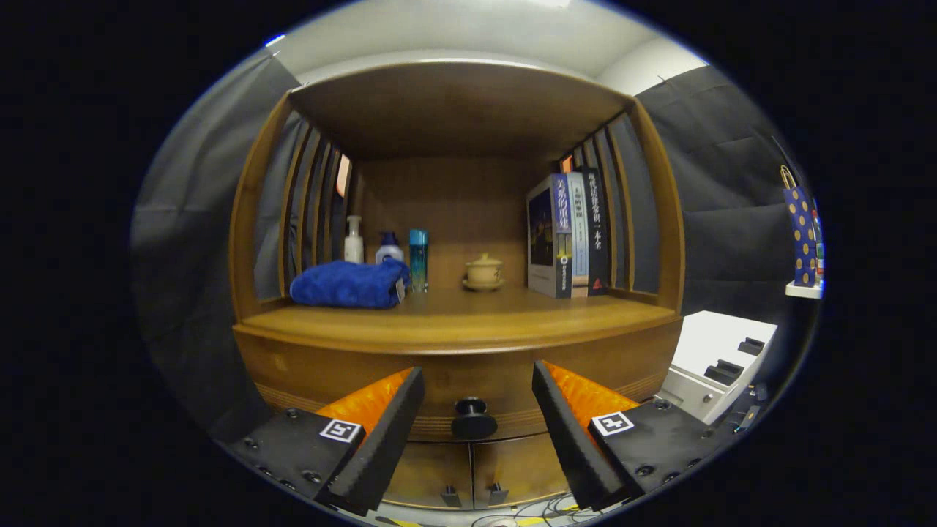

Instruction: Pull open the drawer, take out the items inside it, and place them on the countertop above the cabinet.

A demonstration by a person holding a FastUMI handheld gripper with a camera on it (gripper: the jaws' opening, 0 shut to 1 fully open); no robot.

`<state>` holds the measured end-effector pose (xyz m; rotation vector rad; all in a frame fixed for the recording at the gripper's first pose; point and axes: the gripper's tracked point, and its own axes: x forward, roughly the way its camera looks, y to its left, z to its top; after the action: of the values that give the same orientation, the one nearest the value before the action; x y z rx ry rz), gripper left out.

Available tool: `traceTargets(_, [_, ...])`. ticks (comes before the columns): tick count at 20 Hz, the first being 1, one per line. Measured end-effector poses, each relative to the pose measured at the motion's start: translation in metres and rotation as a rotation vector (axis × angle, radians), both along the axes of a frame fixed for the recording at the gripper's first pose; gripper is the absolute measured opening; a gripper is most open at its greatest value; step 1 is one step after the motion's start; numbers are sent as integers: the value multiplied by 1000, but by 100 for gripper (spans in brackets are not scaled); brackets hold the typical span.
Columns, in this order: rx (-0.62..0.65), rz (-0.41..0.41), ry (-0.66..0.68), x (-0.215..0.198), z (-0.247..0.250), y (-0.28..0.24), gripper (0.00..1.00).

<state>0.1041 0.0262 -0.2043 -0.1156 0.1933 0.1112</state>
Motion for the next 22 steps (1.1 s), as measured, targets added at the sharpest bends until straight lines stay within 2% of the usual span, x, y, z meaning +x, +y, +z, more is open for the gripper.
traceTargets(4, [41,29,66,11,-35,7,99])
traceTargets(9, [12,1,92,20,-51,-4,72])
traceTargets(11, [35,10,101,30,-55,-2,62])
traceTargets(13, [52,15,117,21,-53,-3,51])
traceTargets(16, [28,11,159,17,-54,-3,41])
traceTargets(19, [2,7,191,-1,-53,-8,41])
traceTargets(22, [37,-3,211,-22,-51,-10,41])
